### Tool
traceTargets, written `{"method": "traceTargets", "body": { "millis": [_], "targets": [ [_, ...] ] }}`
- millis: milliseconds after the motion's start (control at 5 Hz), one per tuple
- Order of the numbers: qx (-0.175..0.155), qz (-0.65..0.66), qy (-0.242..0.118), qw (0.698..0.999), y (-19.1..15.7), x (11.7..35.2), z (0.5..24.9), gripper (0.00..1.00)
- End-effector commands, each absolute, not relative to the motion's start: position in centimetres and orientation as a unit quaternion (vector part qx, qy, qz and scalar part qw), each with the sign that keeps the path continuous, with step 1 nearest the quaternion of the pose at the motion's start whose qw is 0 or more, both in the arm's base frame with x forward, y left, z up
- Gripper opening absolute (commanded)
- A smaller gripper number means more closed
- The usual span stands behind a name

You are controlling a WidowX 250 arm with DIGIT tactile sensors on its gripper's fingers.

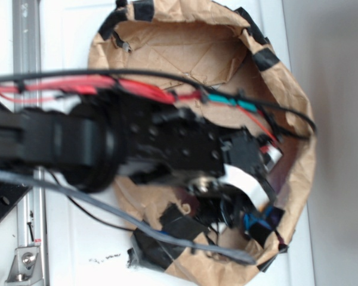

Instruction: Grab the blue ball.

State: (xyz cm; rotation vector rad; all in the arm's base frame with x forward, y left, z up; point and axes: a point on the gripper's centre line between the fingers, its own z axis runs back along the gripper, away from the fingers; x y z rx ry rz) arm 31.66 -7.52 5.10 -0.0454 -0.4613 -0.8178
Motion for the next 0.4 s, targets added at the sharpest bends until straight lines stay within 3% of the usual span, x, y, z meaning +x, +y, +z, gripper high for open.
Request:
{"method": "traceTargets", "body": {
  "millis": [0,200],
  "targets": [
    [-0.091,-0.436,-0.317,0.838,-12.28,32.39,7.48,1.00],
    [-0.148,-0.435,-0.323,0.827,-13.08,32.18,6.56,1.00]
  ]
}}
